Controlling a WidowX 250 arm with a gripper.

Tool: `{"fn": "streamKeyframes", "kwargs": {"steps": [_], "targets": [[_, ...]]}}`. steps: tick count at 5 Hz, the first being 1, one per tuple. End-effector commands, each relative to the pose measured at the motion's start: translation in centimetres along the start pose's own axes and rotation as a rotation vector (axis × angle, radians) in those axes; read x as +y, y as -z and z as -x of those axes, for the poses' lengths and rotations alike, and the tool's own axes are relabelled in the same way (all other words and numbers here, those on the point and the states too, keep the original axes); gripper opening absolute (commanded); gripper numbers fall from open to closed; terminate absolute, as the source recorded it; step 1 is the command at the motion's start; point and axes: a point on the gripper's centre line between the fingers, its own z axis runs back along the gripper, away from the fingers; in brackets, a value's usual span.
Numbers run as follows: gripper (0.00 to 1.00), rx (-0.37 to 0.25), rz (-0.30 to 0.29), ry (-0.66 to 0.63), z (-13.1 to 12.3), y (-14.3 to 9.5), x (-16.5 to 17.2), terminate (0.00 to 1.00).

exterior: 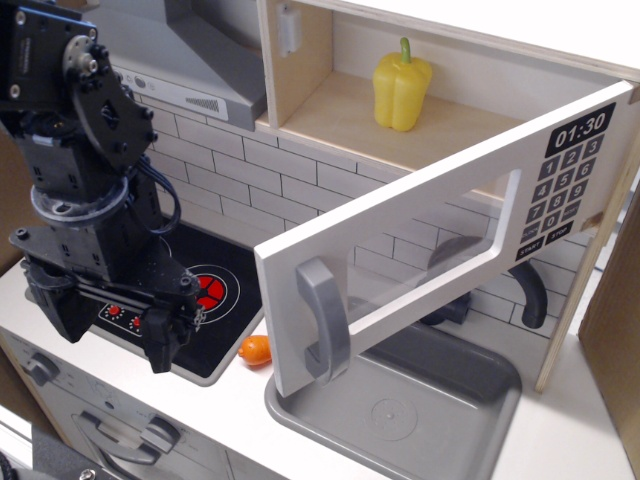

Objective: Close microwave

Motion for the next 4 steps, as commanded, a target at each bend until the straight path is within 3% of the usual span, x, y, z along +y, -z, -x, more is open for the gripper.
{"fn": "streamKeyframes", "kwargs": {"steps": [1, 2, 4], "targets": [[1.0, 0.0, 0.0, 0.0, 0.0, 0.0, 0.0, 0.0], [1.0, 0.047, 0.013, 0.027, 2.3, -0.2, -1.9, 0.0], [1.0, 0.095, 0.102, 0.129, 4.4, -0.5, -8.4, 0.0]]}}
